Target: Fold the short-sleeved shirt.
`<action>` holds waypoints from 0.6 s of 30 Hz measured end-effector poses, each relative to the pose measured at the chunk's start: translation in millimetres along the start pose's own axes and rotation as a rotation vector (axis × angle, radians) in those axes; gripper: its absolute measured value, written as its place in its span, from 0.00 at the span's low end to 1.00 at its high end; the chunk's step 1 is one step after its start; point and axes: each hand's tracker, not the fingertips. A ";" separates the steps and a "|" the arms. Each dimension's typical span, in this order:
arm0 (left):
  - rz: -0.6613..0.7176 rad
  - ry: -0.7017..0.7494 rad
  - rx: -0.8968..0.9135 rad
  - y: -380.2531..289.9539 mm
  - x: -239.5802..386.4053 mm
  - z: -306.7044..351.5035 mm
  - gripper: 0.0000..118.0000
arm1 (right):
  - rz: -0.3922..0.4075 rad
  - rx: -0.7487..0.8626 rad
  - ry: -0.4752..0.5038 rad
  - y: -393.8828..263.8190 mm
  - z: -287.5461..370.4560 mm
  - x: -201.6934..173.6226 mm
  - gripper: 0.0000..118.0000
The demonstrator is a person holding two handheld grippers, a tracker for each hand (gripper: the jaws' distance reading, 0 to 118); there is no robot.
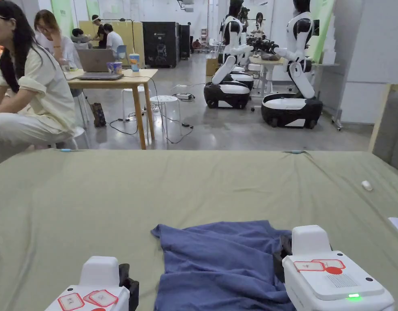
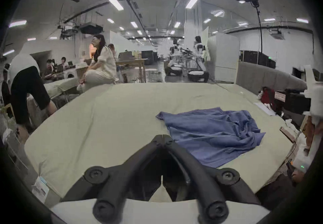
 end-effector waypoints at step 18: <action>0.043 -0.113 -0.563 88.5 -16.7 -330.0 0.00 | -0.016 -0.105 -0.019 -26.0 -79.2 40.0 0.00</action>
